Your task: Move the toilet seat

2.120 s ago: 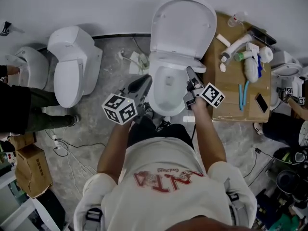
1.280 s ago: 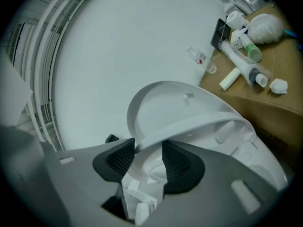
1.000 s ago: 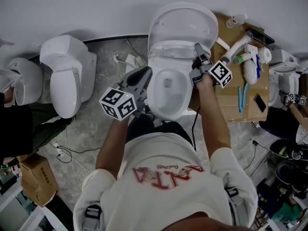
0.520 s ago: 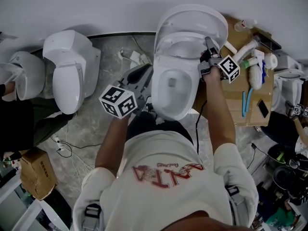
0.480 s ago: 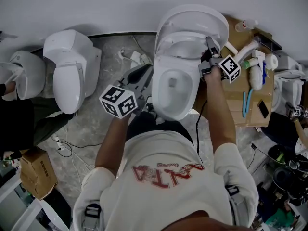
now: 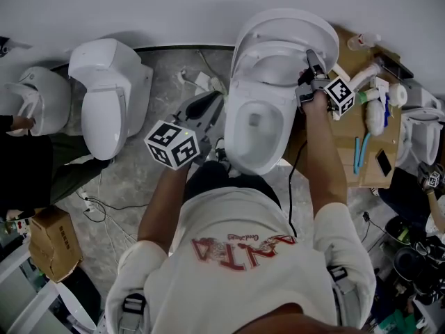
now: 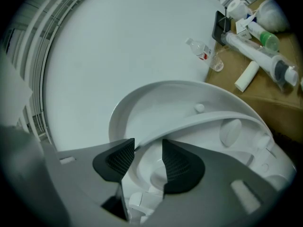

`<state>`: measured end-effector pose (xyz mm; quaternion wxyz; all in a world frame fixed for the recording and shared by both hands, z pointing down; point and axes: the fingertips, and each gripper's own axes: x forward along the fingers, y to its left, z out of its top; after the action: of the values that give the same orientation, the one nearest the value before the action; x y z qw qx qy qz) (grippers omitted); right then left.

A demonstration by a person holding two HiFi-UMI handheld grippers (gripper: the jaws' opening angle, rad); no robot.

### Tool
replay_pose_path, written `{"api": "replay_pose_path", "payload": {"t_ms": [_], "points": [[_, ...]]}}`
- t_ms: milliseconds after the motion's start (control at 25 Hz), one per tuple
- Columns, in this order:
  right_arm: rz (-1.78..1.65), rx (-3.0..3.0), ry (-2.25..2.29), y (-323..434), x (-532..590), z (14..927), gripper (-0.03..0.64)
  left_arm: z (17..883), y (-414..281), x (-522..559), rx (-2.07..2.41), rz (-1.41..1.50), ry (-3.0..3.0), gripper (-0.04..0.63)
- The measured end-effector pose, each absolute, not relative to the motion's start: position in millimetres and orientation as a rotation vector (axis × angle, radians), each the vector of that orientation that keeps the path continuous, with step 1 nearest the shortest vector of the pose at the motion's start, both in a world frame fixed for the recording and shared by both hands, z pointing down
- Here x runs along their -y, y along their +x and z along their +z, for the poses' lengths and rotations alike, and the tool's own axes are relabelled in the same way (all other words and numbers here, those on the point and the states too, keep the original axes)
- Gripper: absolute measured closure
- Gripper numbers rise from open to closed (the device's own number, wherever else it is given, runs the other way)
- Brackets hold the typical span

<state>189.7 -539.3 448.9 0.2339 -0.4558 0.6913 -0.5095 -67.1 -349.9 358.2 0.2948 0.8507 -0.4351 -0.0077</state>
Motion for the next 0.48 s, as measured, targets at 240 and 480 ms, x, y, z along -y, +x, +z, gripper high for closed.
{"api": "replay_pose_path", "payload": {"t_ms": [240, 480], "points": [[-1.374, -1.924, -1.25, 190, 533, 447, 0.459, 354, -64, 344, 1.164, -0.012, 2.284, 0.563], [-1.409, -2.005, -1.283, 193, 488, 437, 0.59, 336, -52, 333, 1.181, -0.031, 2.311, 0.563]]}}
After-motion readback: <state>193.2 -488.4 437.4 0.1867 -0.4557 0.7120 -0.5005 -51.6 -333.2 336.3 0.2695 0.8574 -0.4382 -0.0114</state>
